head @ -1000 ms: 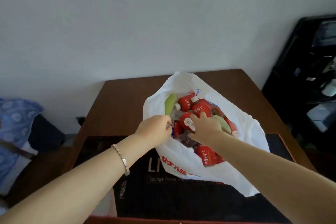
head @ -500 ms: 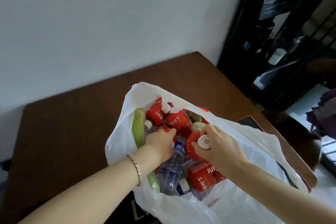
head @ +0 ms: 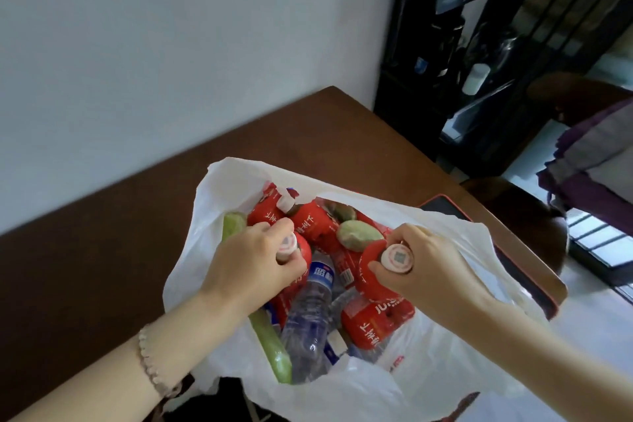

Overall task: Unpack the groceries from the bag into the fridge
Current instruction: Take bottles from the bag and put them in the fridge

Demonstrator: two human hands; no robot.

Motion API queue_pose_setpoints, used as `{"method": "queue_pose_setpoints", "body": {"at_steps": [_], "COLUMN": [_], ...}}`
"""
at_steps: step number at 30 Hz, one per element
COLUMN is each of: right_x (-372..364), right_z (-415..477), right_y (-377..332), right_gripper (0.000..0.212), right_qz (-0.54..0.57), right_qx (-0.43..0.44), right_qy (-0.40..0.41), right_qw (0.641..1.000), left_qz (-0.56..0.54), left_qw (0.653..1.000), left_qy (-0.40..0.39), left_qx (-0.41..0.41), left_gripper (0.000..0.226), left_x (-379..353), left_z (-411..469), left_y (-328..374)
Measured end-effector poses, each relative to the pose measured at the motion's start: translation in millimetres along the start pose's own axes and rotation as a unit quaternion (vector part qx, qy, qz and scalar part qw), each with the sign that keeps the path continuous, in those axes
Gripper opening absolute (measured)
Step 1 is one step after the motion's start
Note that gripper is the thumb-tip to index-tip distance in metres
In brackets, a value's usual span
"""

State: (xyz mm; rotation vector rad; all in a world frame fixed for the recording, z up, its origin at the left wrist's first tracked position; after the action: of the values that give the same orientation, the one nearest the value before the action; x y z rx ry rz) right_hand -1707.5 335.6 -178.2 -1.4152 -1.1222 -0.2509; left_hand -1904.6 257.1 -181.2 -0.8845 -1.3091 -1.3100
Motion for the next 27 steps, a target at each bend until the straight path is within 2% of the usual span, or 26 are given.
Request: {"method": "queue_pose_setpoints", "body": {"at_steps": [4, 7, 12, 15, 21, 24, 27], "right_x": [29.8, 63.1, 150.9, 205.8, 281.8, 312.0, 338.8], "right_z": [-13.3, -31.1, -86.6, -136.0, -262.6, -339.0, -419.8], "right_y": [-9.6, -14.5, -1.8, 32.9, 158.2, 231.4, 301.5], "right_gripper": [0.026, 0.026, 0.025, 0.025, 0.025, 0.024, 0.023], "right_qz": [0.043, 0.118, 0.142, 0.152, 0.136, 0.106, 0.099], "right_qx": [0.006, 0.022, 0.095, 0.09, 0.003, -0.052, -0.116], "right_qy": [0.041, 0.064, 0.198, 0.29, 0.4, 0.435, 0.464], "right_qw": [0.998, 0.991, 0.965, 0.941, 0.906, 0.893, 0.873], "left_qz": [0.011, 0.023, 0.032, 0.031, -0.05, -0.12, -0.179], "left_qw": [0.994, 0.985, 0.963, 0.955, 0.94, 0.926, 0.903], "left_qy": [0.084, 0.151, 0.201, 0.213, 0.16, 0.088, 0.014], "left_qx": [-0.062, -0.086, -0.175, -0.204, -0.296, -0.347, -0.391], "left_gripper": [0.031, 0.03, 0.031, 0.028, 0.024, 0.013, 0.015], "left_x": [46.0, 86.1, 127.8, 133.4, 99.5, 69.6, 40.9], "left_z": [1.3, 4.3, 15.9, 18.2, -2.0, -25.8, -51.4], "left_y": [32.6, 73.0, 167.0, 238.3, 415.8, 519.3, 620.2]}}
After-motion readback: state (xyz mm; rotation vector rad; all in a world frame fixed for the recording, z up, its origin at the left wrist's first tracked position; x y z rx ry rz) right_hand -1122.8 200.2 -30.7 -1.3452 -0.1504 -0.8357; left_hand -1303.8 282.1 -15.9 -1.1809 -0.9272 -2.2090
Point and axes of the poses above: each hand's wrist, its own z-axis towards the middle knuckle, its own x-axis out of the back of the hand, y = z × x, the point moved 3 cm from there along z, towards the middle knuckle, and after that the axes turned 6 degrees about z, right-handed, at the moved point
